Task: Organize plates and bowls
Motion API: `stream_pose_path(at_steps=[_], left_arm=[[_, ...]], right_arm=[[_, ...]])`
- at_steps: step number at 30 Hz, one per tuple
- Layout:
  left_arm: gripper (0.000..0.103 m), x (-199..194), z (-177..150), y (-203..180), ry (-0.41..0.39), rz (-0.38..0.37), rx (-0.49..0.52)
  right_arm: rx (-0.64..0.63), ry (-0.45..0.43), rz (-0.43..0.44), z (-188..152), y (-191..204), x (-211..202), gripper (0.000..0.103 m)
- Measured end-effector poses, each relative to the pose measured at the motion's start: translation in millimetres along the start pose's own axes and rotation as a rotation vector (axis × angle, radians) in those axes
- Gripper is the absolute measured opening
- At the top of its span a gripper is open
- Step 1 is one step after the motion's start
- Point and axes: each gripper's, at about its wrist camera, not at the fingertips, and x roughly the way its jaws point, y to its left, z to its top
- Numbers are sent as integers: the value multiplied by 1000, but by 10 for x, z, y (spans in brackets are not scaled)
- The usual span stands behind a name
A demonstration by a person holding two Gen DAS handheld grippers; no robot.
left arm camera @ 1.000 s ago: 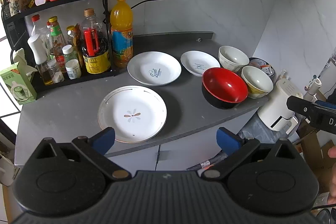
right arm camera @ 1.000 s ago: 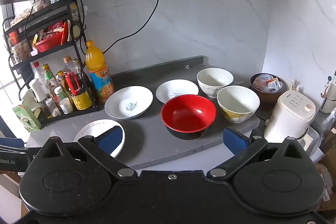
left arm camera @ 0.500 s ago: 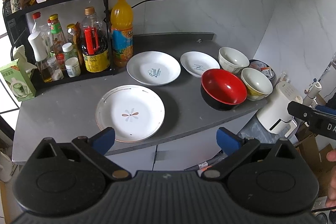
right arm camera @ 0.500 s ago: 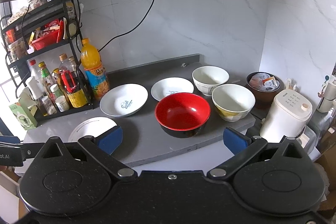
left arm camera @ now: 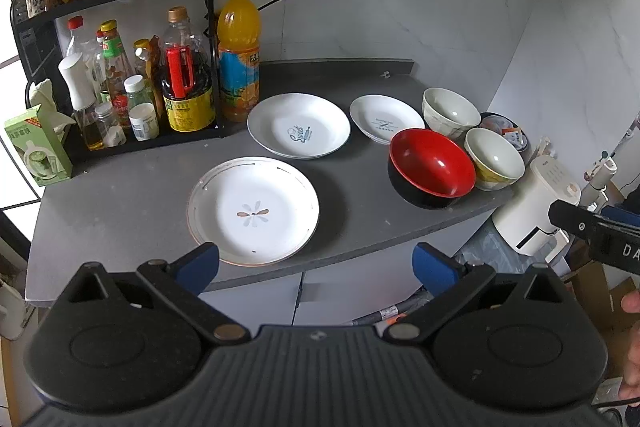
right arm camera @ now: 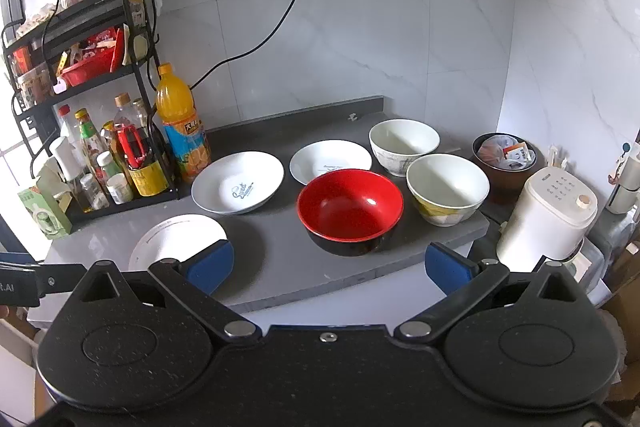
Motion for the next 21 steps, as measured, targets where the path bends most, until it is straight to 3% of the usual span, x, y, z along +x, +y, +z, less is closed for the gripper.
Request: stream_pose_path(at_steps=[21], left_arm=[[102,-10,-24,-26,7,-4,-6]], right_arm=[[-9,19,2,-50,-30,14,103]])
